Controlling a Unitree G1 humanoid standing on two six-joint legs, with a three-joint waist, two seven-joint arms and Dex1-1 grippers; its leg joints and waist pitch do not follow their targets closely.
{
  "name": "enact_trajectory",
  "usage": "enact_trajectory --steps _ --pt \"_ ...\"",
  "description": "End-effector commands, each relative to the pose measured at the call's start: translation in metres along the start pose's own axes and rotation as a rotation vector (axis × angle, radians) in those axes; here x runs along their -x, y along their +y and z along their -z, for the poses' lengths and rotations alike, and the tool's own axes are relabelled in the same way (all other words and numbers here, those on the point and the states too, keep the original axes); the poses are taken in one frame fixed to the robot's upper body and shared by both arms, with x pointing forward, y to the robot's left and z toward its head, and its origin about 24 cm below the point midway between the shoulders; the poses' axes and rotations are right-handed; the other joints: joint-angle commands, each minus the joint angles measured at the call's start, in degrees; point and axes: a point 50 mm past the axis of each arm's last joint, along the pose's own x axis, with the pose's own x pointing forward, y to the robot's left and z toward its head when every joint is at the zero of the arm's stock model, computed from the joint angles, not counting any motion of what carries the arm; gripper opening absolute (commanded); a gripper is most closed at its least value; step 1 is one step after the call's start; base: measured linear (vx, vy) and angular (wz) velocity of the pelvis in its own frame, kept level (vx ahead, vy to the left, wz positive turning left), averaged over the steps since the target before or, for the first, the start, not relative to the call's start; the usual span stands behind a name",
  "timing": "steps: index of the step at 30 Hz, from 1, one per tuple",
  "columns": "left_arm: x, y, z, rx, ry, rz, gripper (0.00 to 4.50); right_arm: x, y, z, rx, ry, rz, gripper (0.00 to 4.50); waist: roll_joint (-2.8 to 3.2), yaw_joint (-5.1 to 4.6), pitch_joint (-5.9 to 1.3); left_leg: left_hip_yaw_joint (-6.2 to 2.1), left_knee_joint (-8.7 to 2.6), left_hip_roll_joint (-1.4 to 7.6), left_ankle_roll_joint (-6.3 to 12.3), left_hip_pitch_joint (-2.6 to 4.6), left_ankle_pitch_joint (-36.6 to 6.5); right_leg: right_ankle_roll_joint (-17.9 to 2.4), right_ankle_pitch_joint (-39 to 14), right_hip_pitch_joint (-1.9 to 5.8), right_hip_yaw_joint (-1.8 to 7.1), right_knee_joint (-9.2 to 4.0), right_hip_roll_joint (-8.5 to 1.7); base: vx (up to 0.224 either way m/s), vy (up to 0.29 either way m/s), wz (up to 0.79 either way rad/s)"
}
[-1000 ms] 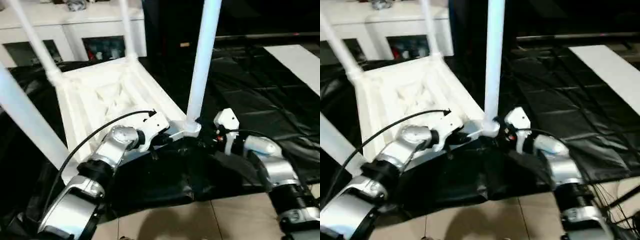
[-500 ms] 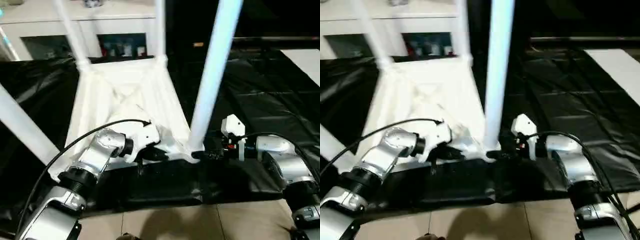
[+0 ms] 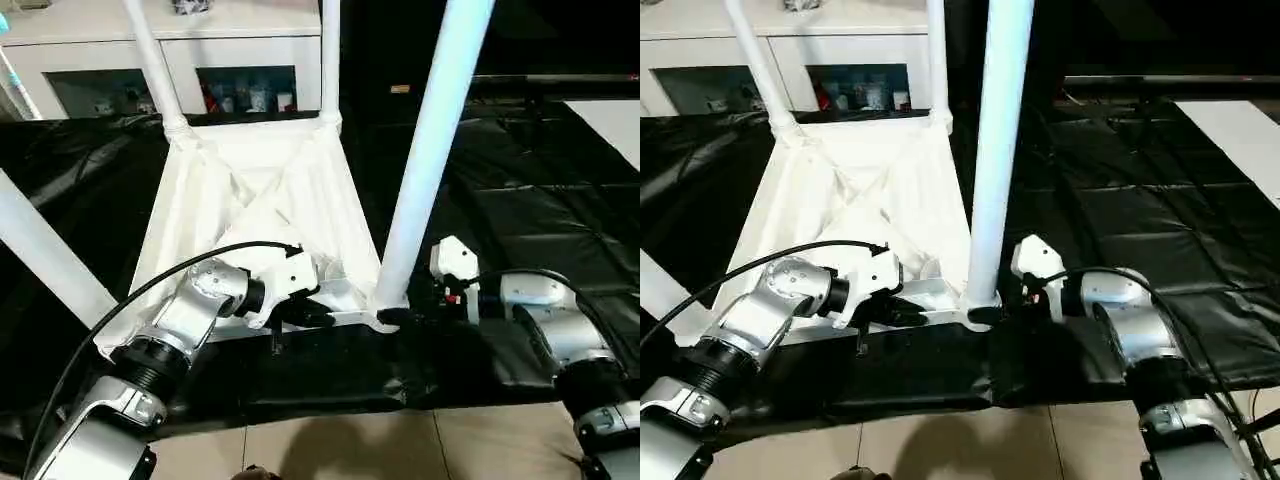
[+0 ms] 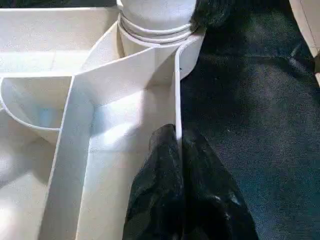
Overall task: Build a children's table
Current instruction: Rotate leg to tighten
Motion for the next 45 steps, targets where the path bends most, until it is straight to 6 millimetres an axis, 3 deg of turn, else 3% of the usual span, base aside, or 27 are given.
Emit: enact_trajectory --steps 1,9,18,22,24,26,28,30,31,32,36,39,43,44,45 --pt "-0.006 -0.008 0.005 -0.005 0.040 0.047 0.00 -0.001 -0.003 -0.004 0.026 -0.005 -0.001 3.34 -1.08 -0.17 -3.95 -0.89 -3.62 2.26 4.13 1.05 -13.04 -13.20 -12.96 2.51 2.07 -4.12 -2.95 0.000 0.000 0.00" --pt "-0.007 -0.007 0.005 -0.009 0.047 0.040 0.00 -0.001 0.000 0.002 0.045 0.027 -0.027 2.64 -1.07 -0.24 -3.92 -0.89 -3.61 2.20 4.04 1.06 -13.61 -13.02 -13.73 2.53 2.08 -4.20 -2.91 0.000 0.000 0.00" --pt "-0.007 -0.007 0.005 -0.009 0.050 0.030 0.00 -0.004 0.000 0.005 0.029 0.010 0.007 2.37 -1.07 -0.35 -3.81 -0.97 -3.73 2.18 3.78 1.09 -14.72 -12.77 -15.05 2.54 2.05 -4.34 -2.88 0.000 0.000 0.00" --pt "-0.013 -0.002 0.003 0.024 0.032 -0.036 0.00 -0.010 -0.005 0.006 -0.074 -0.094 0.176 2.36 -1.27 -0.84 -3.64 -0.97 -3.82 2.07 3.31 1.06 -15.51 -12.34 -17.09 2.38 2.10 -4.57 -2.94 0.000 0.000 0.00" --pt "-0.023 0.004 -0.001 0.040 0.023 -0.103 0.00 -0.023 -0.001 0.011 -0.188 -0.175 0.290 2.35 -1.41 -1.31 -3.50 -1.16 -4.06 1.93 2.37 0.97 -16.98 -11.15 -19.93 2.45 2.03 -4.86 -2.92 0.000 0.000 0.00" --pt "-0.030 0.007 -0.004 0.058 0.008 -0.141 0.00 -0.032 0.002 0.014 -0.247 -0.209 0.350 2.28 -1.07 -1.45 -3.44 -1.23 -4.13 1.94 1.75 1.51 -18.94 -10.34 -22.59 1.95 2.09 -5.38 -3.01 0.000 0.000 0.00" --pt "-0.037 0.010 -0.006 0.073 0.010 -0.178 0.00 -0.042 0.002 0.017 -0.282 -0.211 0.462 2.28 -1.07 -1.67 -3.55 -1.39 -4.27 1.90 0.94 1.33 -18.97 -10.33 -22.11 2.09 2.05 -5.25 -3.02 0.000 0.000 0.00" --pt "-0.048 0.015 -0.010 0.076 0.027 -0.251 0.00 -0.059 -0.001 0.021 -0.354 -0.174 0.674 2.05 -0.82 -2.21 -3.25 -1.31 -4.34 1.69 -0.08 1.58 -21.07 -9.82 -24.32 1.57 2.02 -5.74 -2.96 0.000 0.000 0.00" --pt "-0.048 0.015 -0.010 0.076 0.027 -0.251 0.00 -0.059 -0.001 0.021 -0.354 -0.174 0.674 2.03 -0.82 -2.21 -3.25 -1.31 -4.34 1.69 -0.08 1.58 -21.07 -9.82 -24.32 1.57 2.02 -5.74 -2.96 0.000 0.000 0.00" --pt "-0.053 0.018 -0.012 0.080 0.032 -0.285 0.00 -0.066 -0.002 0.022 -0.390 -0.150 0.752 2.03 -0.84 -2.81 -3.12 -1.70 -4.51 1.46 -0.96 1.52 -23.17 -8.44 -28.19 1.80 1.67 -6.03 -3.01 0.000 0.000 0.00" --pt "-0.066 0.021 -0.021 0.052 0.045 -0.343 0.00 -0.091 -0.001 0.010 -0.454 -0.150 0.864 2.00 -0.55 -3.22 -3.08 -1.92 -4.50 1.34 -0.99 1.92 -25.69 -6.68 -31.98 1.20 1.54 -6.87 -3.06 0.000 0.000 0.00" --pt "-0.068 0.021 -0.022 0.032 0.054 -0.329 0.00 -0.097 0.001 0.003 -0.399 -0.146 0.832 2.00 -0.49 -3.34 -3.35 -2.20 -5.04 1.58 -0.78 1.68 -25.93 -6.66 -28.97 1.82 1.33 -6.86 -3.16 0.000 0.000 0.00" --pt "-0.066 0.021 -0.019 0.012 0.067 -0.323 0.00 -0.100 0.009 -0.003 -0.389 -0.220 0.717 2.00 -0.41 -3.25 -3.43 -1.94 -5.23 1.80 0.10 1.56 -25.24 -9.22 -21.61 2.05 1.62 -6.41 -3.06 0.000 0.000 0.00" --pt "-0.066 0.021 -0.018 0.010 0.068 -0.321 0.00 -0.098 0.009 -0.004 -0.382 -0.244 0.719 2.55 -0.57 -3.19 -3.48 -1.84 -5.22 1.84 0.28 1.63 -24.89 -9.52 -20.85 2.02 1.67 -6.34 -3.07 0.000 0.000 0.00" --pt "-0.066 0.021 -0.017 0.008 0.069 -0.315 0.00 -0.095 0.010 -0.003 -0.365 -0.240 0.718 2.69 -0.50 -3.03 -3.59 -1.74 -5.15 1.87 0.57 1.65 -23.80 -10.19 -19.08 2.09 1.80 -6.18 -3.15 0.000 0.000 0.00"
